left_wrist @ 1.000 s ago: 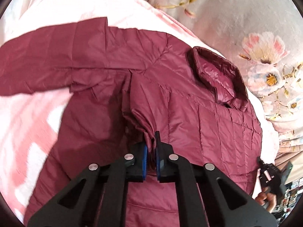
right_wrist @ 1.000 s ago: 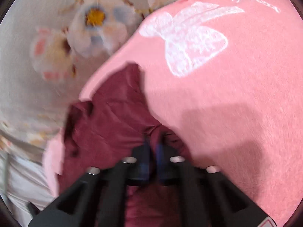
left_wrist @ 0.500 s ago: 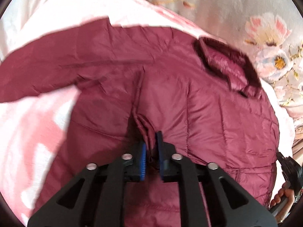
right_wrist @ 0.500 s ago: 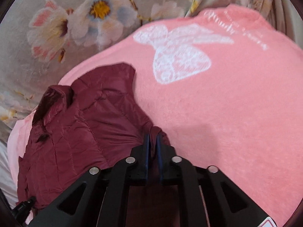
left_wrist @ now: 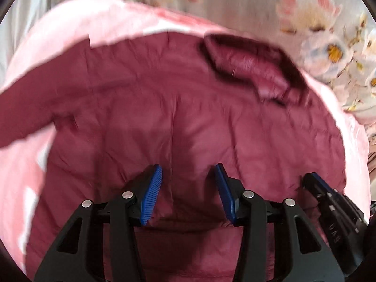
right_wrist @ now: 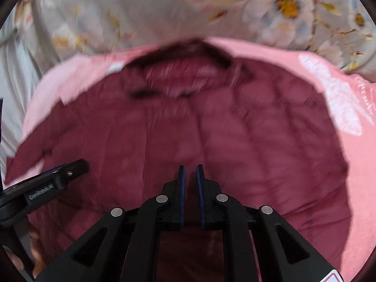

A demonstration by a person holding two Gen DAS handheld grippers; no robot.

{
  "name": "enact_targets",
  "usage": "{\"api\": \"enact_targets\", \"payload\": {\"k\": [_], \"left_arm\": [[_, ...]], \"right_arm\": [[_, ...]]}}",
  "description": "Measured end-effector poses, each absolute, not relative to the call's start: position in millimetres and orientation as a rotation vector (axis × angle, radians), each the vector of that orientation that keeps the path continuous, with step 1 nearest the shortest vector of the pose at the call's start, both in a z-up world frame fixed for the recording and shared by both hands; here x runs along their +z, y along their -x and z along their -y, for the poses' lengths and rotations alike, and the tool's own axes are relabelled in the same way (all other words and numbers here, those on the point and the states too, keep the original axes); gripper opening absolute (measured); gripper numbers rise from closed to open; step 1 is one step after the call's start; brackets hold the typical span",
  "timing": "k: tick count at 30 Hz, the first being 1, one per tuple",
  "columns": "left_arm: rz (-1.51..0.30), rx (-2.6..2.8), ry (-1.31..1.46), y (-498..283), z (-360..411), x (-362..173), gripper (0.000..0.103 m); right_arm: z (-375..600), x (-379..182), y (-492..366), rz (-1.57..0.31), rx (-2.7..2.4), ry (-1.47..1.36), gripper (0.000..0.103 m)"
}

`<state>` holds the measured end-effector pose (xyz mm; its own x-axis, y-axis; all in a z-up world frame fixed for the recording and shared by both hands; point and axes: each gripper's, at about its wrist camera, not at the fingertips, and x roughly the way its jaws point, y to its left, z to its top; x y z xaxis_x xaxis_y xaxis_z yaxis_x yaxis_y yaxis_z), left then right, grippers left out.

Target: Fold large clothes

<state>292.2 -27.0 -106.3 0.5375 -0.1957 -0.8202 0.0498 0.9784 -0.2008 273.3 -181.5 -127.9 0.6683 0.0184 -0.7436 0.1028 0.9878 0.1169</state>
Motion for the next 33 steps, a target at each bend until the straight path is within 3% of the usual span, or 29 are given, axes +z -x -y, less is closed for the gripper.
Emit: {"api": "enact_targets", "payload": {"k": [18,21,25,26,28,29,33], "left_arm": [[-0.872,-0.126,0.051,-265.8,37.4,-123.1,0.048],[-0.871,-0.18,0.108,-266.5,31.6,-121.1,0.062],[-0.893,-0.187,0.27,-255.1,-5.5,-104.7,0.065],[-0.885,-0.176,0.34,-248.3,-28.4,-96.5,0.066],[-0.856,-0.132,0.429,-239.1,-68.6,-85.7,0.087],[-0.836,-0.09,0.468,-234.3,-92.2,-81.1,0.089],[-0.81,0.137,0.663,-223.6,-219.0,-81.4,0.09]], "right_arm": [[177.4,-153.7,-259.9,-0.827,-0.074,-0.138,0.007],[177.2,-153.1,-259.9,-0.828,-0.077,-0.125,0.007],[186.8,-148.3,-255.2,-0.837,-0.045,-0.175,0.008],[186.6,-145.2,-250.5,-0.837,-0.047,-0.178,0.013],[185.7,-135.2,-230.2,-0.815,-0.047,-0.194,0.031],[181.7,-132.0,-221.1,-0.806,-0.045,-0.204,0.039],[157.1,-128.8,-184.8,-0.816,-0.003,-0.179,0.043]]}}
